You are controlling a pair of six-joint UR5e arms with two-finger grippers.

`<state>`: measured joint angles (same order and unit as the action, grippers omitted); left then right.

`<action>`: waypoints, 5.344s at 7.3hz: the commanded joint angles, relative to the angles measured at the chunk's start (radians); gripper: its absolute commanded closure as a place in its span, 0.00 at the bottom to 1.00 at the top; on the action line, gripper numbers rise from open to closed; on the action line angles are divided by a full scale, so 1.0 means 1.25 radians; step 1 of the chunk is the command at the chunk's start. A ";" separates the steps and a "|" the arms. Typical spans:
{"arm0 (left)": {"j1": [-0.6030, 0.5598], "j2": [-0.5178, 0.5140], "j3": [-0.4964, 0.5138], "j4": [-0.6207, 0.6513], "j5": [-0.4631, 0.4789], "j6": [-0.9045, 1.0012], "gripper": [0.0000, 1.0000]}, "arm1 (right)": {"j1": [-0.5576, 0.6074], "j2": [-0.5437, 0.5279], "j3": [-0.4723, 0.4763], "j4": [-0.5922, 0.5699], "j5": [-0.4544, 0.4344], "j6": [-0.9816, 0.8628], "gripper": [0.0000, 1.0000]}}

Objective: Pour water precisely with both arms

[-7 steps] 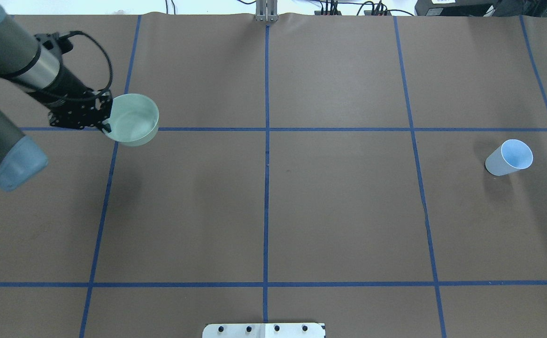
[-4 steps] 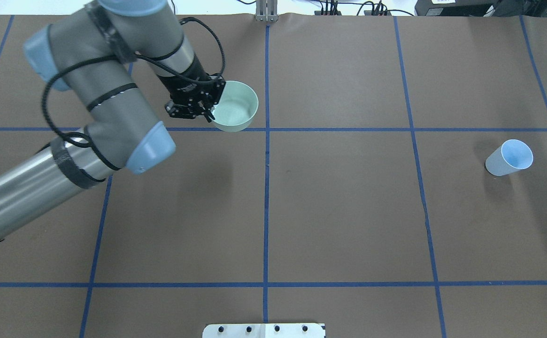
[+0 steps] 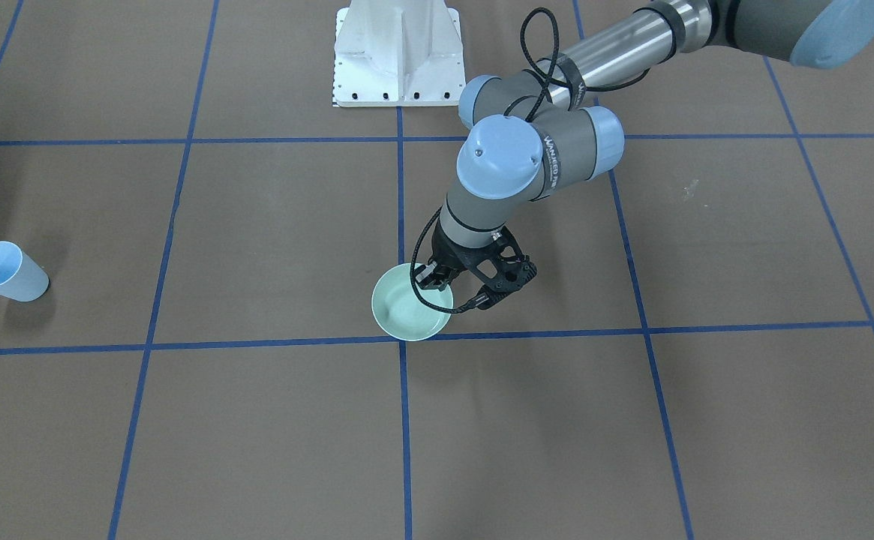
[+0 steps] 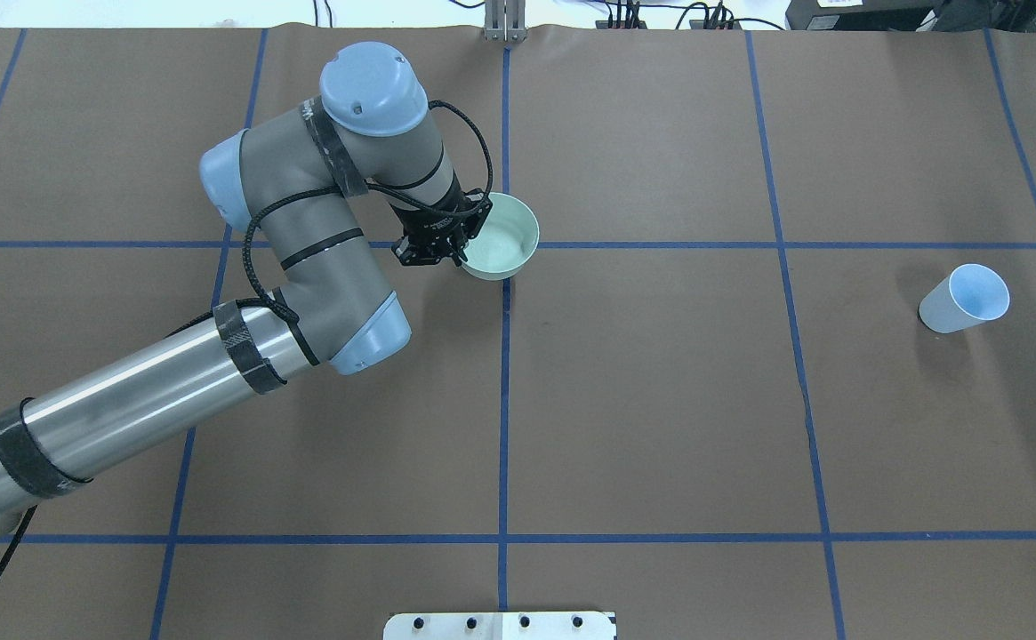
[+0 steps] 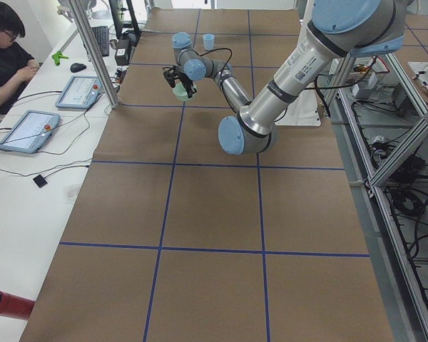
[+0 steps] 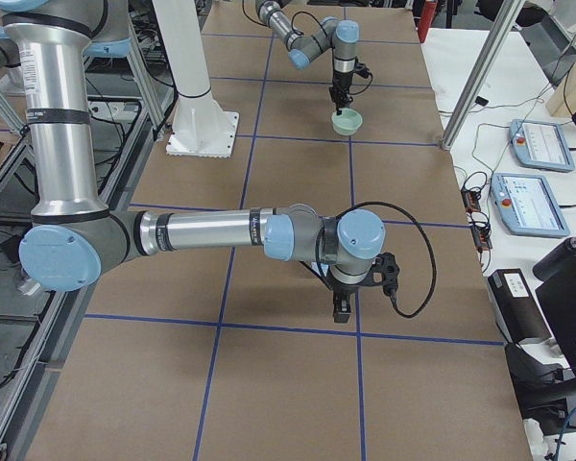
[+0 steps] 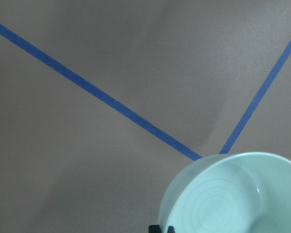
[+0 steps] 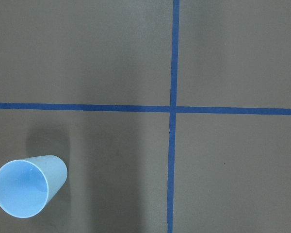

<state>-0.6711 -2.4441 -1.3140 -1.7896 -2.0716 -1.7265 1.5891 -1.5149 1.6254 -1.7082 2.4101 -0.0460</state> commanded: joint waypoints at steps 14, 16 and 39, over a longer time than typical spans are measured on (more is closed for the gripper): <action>-0.052 0.036 -0.193 0.108 0.024 0.003 0.00 | -0.178 -0.145 0.445 0.007 -0.195 0.512 0.01; -0.090 0.085 -0.326 0.294 0.023 0.085 0.00 | -0.287 -0.200 0.540 0.036 -0.270 0.652 0.00; -0.118 0.326 -0.521 0.364 0.026 0.305 0.00 | -0.951 -0.358 0.157 0.817 -1.165 1.181 0.02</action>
<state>-0.8192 -2.0371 -1.9652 -1.3345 -2.0385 -1.3441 0.4070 -1.9767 1.8654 -0.7307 0.9730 1.4357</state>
